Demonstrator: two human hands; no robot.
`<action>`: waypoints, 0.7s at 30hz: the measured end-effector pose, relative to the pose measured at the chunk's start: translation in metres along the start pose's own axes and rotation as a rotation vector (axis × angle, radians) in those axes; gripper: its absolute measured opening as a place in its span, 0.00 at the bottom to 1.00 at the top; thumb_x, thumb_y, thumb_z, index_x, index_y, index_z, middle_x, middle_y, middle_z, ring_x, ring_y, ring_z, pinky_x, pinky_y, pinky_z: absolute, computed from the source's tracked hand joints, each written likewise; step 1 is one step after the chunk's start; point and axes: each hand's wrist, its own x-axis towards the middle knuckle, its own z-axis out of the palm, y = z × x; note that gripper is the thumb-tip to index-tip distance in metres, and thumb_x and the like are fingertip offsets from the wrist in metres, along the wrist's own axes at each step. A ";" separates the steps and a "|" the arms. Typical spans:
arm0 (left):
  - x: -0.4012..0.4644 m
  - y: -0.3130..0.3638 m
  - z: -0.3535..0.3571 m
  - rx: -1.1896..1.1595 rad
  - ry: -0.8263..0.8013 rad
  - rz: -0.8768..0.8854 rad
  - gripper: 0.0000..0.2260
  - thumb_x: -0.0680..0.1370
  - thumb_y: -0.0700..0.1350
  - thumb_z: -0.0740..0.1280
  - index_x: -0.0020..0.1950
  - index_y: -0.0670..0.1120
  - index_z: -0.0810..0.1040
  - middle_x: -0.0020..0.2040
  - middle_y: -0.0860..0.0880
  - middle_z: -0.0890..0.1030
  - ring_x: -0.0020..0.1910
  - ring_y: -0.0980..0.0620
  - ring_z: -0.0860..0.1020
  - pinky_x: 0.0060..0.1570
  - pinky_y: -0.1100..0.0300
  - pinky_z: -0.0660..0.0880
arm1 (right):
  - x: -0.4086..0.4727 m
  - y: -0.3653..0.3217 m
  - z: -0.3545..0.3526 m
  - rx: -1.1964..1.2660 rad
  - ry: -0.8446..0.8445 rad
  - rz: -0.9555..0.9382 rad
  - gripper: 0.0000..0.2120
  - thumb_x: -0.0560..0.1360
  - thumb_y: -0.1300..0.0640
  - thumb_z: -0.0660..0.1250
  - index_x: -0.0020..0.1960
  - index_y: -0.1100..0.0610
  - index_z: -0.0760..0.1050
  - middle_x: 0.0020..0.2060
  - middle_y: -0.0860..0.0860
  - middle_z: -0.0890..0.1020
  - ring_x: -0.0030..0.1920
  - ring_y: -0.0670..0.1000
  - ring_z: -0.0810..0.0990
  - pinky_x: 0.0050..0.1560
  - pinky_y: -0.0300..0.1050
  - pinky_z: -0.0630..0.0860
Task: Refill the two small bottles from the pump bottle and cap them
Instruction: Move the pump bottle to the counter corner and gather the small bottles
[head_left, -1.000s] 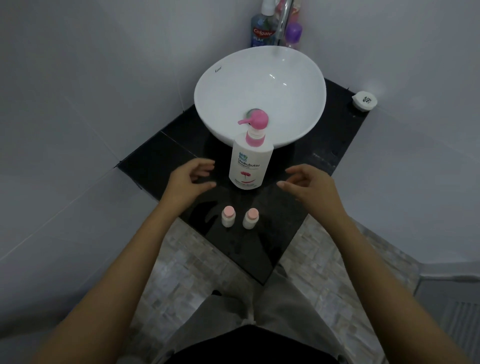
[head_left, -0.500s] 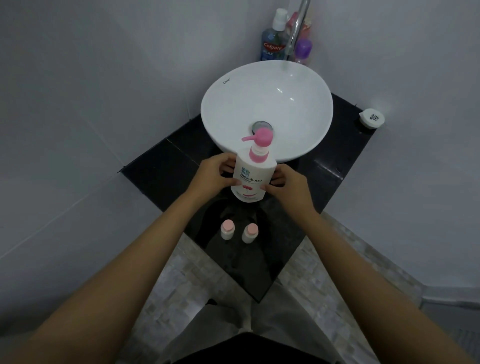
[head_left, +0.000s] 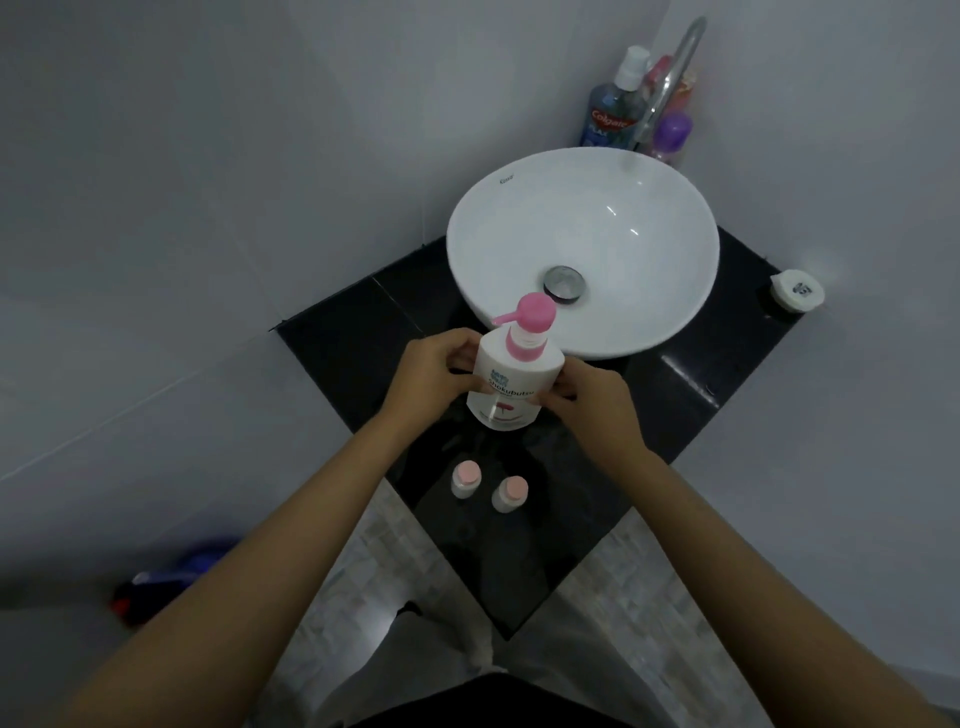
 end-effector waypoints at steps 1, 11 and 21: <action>-0.003 0.000 -0.005 -0.005 0.028 -0.006 0.18 0.65 0.35 0.76 0.53 0.47 0.81 0.47 0.53 0.84 0.46 0.59 0.83 0.50 0.63 0.80 | 0.005 -0.004 -0.001 -0.004 -0.019 -0.022 0.10 0.71 0.59 0.72 0.51 0.60 0.78 0.47 0.53 0.85 0.47 0.51 0.83 0.48 0.44 0.78; -0.010 0.006 -0.076 0.084 0.418 -0.114 0.16 0.62 0.37 0.78 0.47 0.46 0.80 0.42 0.52 0.84 0.40 0.52 0.83 0.43 0.59 0.81 | 0.098 -0.076 0.013 0.055 -0.325 -0.257 0.13 0.70 0.60 0.72 0.52 0.63 0.78 0.49 0.56 0.85 0.49 0.54 0.84 0.54 0.54 0.79; 0.006 -0.011 -0.125 0.130 0.692 -0.273 0.14 0.62 0.37 0.78 0.44 0.43 0.79 0.43 0.45 0.83 0.42 0.46 0.82 0.46 0.49 0.81 | 0.179 -0.132 0.062 0.112 -0.511 -0.422 0.15 0.69 0.64 0.72 0.56 0.63 0.78 0.52 0.58 0.84 0.52 0.55 0.83 0.56 0.51 0.78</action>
